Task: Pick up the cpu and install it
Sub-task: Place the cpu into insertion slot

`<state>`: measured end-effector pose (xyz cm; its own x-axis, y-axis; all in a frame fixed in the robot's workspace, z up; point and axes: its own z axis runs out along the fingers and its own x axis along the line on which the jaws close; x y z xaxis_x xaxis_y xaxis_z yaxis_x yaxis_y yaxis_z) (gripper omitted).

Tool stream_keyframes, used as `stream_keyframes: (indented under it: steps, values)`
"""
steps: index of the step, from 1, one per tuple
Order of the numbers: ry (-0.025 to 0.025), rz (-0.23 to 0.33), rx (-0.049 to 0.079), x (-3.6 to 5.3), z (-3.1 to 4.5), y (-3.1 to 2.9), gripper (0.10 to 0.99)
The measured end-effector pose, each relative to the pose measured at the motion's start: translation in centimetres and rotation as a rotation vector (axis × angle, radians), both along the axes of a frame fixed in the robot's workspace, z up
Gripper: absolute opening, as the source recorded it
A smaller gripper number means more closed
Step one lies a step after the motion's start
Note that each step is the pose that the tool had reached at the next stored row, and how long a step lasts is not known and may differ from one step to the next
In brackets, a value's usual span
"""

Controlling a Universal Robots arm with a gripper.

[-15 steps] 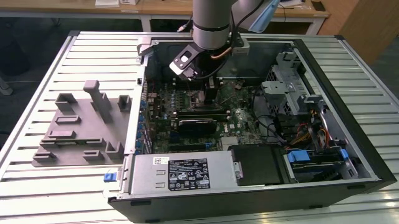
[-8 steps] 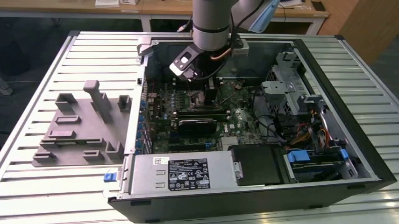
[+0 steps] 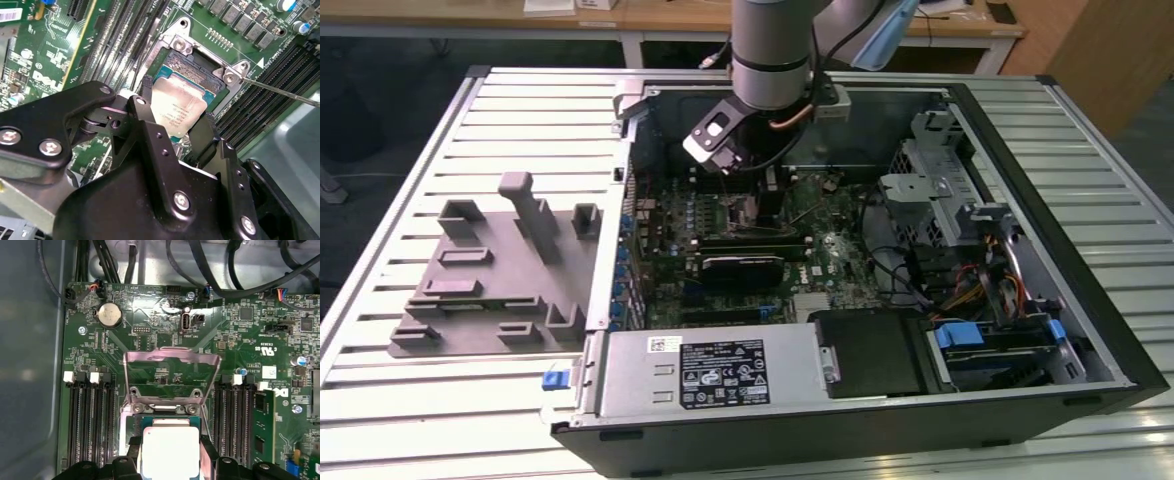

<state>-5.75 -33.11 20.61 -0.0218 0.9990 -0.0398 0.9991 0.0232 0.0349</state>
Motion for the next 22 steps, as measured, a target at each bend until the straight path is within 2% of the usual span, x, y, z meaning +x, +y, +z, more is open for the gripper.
stream_keyframes:
  steps: [13,22]
  values:
    - [0.0,0.0,-0.003,-0.49,-1.05,0.26,0.541]
    - [0.0002,0.0,-0.003,-0.51,-1.33,0.26,0.541]
